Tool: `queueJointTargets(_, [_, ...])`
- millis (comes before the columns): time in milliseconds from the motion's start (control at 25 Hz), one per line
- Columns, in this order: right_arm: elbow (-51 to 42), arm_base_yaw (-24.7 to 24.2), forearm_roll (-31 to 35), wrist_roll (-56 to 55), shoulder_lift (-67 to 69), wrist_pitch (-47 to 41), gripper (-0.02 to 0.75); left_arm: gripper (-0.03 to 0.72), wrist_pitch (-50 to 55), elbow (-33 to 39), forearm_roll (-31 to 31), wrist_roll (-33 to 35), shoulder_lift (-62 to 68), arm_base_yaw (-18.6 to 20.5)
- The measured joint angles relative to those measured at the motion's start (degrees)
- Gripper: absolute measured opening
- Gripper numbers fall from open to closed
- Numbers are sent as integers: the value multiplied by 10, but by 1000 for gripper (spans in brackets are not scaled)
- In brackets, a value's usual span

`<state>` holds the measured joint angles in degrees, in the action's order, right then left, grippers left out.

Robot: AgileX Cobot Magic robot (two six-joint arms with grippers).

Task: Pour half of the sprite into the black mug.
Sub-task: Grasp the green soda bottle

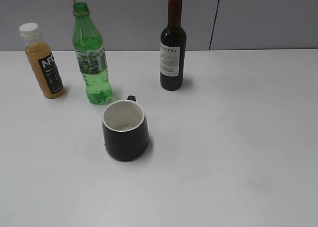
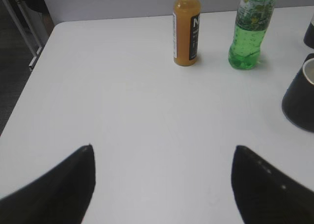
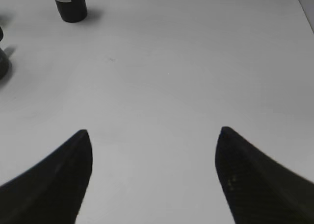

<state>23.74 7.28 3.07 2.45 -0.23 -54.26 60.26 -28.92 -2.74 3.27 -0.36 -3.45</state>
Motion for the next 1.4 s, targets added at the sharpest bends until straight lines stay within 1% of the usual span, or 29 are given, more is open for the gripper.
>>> queueJointTargets(200, [0, 0, 0, 0, 0, 0, 593, 676, -14, -3, -13, 0, 0, 0])
queueJointTargets(360, [0, 0, 0, 0, 0, 0, 593, 676, -68, -7, -15, 0, 6, 0])
queueJointTargets(720, [0, 0, 0, 0, 0, 0, 592, 664, -250, -8, -16, 4, 117, 0])
queueJointTargets(1040, [0, 0, 0, 0, 0, 0, 592, 655, -420, -8, -59, 36, 243, 0])
queueJointTargets(1400, [0, 0, 0, 0, 0, 0, 593, 640, -591, -8, -63, 39, 379, 0])
